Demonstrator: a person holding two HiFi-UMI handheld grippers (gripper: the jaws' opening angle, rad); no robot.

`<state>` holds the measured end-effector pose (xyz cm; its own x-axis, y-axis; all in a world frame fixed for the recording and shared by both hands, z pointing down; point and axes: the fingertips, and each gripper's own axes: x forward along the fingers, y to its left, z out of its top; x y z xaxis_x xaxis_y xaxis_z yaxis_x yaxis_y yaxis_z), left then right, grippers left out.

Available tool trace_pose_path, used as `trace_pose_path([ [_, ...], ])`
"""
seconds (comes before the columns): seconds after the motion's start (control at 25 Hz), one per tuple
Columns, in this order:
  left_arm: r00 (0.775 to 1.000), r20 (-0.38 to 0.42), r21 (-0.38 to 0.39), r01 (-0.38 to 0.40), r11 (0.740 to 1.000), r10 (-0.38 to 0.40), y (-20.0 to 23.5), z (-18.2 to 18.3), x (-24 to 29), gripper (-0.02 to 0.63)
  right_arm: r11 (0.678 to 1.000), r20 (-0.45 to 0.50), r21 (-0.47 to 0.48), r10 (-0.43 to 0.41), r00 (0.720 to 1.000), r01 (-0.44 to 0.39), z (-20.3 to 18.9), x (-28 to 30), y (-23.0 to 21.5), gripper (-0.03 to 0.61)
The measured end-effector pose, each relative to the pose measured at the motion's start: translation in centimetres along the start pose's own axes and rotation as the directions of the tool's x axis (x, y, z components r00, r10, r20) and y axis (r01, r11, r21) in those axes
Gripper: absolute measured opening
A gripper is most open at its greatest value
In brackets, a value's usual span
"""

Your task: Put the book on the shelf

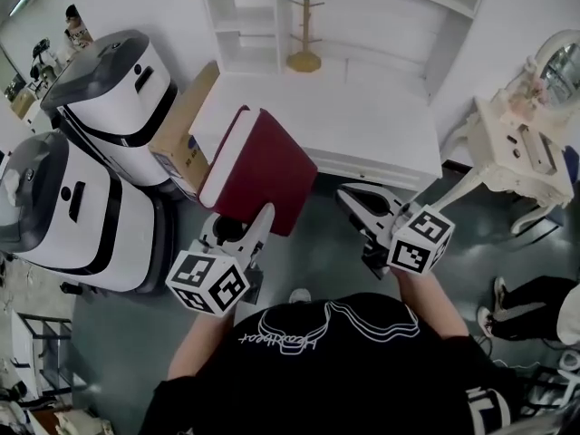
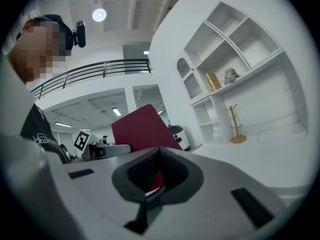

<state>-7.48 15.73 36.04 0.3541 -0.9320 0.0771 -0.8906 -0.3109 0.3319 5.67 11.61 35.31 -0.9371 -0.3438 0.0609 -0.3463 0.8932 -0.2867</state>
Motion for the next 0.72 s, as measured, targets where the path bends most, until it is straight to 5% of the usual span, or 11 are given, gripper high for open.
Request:
trace_pose_path([
  [0.72, 1.0, -0.004, 0.018, 0.009, 1.0, -0.009, 8.0, 2.2, 7.3, 0.206, 1.0, -0.017, -0.006, -0.018, 1.0, 0.018, 0.9, 8.4, -6.5, 0.006],
])
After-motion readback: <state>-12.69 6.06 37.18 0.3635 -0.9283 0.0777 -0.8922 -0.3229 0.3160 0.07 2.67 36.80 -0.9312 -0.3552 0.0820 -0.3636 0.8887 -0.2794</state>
